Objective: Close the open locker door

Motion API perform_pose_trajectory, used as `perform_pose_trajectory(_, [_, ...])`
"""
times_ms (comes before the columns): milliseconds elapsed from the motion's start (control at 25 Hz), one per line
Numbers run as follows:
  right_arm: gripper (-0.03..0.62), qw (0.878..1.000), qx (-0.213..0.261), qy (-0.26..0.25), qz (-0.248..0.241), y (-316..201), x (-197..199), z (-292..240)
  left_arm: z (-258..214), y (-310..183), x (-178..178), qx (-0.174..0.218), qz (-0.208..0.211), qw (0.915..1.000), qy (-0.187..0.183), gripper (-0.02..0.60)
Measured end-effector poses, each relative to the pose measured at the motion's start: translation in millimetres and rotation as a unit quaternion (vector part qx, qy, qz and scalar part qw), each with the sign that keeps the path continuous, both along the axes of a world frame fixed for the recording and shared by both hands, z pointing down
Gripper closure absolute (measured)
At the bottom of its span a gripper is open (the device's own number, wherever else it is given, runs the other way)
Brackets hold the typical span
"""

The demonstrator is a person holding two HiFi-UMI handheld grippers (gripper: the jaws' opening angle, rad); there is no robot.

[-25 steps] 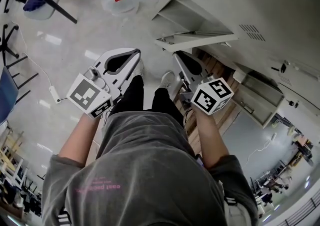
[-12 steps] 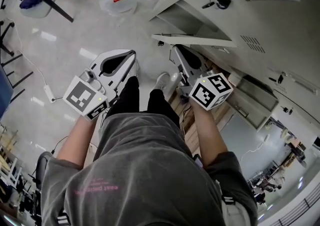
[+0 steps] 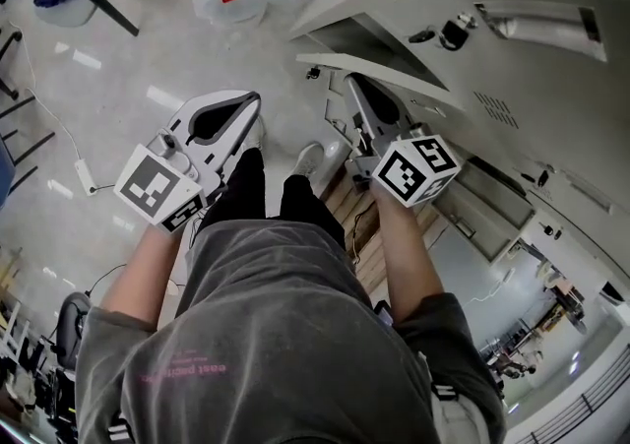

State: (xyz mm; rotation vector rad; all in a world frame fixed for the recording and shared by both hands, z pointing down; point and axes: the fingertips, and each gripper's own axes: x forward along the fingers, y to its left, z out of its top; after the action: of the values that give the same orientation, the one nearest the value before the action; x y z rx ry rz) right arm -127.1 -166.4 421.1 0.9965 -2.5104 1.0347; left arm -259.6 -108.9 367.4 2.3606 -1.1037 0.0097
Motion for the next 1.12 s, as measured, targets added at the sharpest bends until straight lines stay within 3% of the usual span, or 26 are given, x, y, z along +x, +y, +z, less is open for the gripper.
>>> perform_pose_trajectory(1120, [0.560, 0.998, 0.029, 0.028, 0.041, -73, 4, 3, 11, -16, -19, -0.011, -0.021, 0.9997, 0.005, 0.574])
